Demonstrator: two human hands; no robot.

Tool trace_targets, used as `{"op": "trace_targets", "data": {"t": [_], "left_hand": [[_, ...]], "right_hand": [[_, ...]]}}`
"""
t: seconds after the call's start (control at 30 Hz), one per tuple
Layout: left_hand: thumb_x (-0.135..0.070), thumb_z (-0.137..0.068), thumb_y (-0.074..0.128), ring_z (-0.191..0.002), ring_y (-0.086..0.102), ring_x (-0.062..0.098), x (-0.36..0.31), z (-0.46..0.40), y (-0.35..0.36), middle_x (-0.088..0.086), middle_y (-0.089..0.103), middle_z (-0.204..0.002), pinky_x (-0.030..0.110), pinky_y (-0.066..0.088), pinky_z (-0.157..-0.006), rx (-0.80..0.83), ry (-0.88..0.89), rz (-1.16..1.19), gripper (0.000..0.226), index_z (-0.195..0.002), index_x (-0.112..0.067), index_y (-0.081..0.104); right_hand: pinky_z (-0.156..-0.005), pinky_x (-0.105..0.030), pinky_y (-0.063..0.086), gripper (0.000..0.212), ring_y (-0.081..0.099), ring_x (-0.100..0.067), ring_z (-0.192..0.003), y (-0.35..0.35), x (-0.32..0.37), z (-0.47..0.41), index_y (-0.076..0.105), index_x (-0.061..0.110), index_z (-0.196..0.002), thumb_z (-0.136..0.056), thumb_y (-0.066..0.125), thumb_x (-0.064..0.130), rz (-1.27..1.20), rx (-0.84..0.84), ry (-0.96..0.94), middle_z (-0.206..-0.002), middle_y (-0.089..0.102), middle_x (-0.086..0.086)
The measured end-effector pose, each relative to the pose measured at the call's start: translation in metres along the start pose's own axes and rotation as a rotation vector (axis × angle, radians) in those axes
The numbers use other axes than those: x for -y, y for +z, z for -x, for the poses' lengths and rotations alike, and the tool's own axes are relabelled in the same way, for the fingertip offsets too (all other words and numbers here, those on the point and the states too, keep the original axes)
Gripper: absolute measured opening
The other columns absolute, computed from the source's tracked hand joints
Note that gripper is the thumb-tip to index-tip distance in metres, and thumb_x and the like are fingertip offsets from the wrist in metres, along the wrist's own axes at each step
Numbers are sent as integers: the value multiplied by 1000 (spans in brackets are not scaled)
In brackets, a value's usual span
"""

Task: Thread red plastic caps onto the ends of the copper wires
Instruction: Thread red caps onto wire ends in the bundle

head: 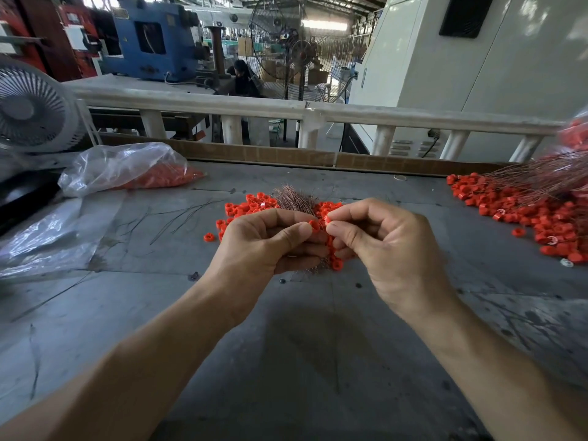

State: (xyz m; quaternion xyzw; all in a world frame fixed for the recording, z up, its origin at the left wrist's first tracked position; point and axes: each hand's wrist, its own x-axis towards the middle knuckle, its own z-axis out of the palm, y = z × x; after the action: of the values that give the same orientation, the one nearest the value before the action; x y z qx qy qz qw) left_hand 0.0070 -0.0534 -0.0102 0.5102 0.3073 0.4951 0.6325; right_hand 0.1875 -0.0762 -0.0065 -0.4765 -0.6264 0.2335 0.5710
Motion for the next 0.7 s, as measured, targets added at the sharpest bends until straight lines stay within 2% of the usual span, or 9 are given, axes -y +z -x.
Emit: {"op": "trace_targets", "data": {"t": [0.13, 0.3, 0.4, 0.7], "left_hand": [[-16, -82, 69, -85, 77, 27, 2, 1, 3, 18, 77, -92, 29, 61, -72, 10, 66, -56, 24, -102, -4, 72], [-17, -82, 69, -82, 76, 25, 4, 1, 5, 15, 77, -88, 28, 61, -71, -6, 126, -105, 20, -99, -7, 73], [-17, -82, 70, -82, 76, 26, 4, 1, 5, 15, 77, -88, 29, 61, -72, -11, 136, -114, 21, -100, -7, 73], [-16, -81, 70, -80, 77, 25, 6, 1, 7, 14, 77, -84, 27, 61, -71, -50, 205, -165, 22, -100, -5, 72]], "right_hand": [[-78, -39, 61, 8, 73, -11, -84, 2, 7, 4, 79, 21, -93, -86, 80, 16, 166, 18, -97, -83, 75, 10], [-82, -26, 56, 8, 69, -8, -90, 3, 13, 5, 81, 13, -91, -83, 81, 9, 230, 21, -188, -88, 74, 6], [-84, -24, 54, 9, 68, -8, -90, 3, 13, 4, 81, 10, -91, -83, 81, 6, 268, 23, -223, -90, 74, 4], [-85, -19, 54, 13, 69, -7, -92, 6, 11, 6, 81, 12, -91, -81, 82, 4, 221, -9, -211, -91, 74, 4]]}}
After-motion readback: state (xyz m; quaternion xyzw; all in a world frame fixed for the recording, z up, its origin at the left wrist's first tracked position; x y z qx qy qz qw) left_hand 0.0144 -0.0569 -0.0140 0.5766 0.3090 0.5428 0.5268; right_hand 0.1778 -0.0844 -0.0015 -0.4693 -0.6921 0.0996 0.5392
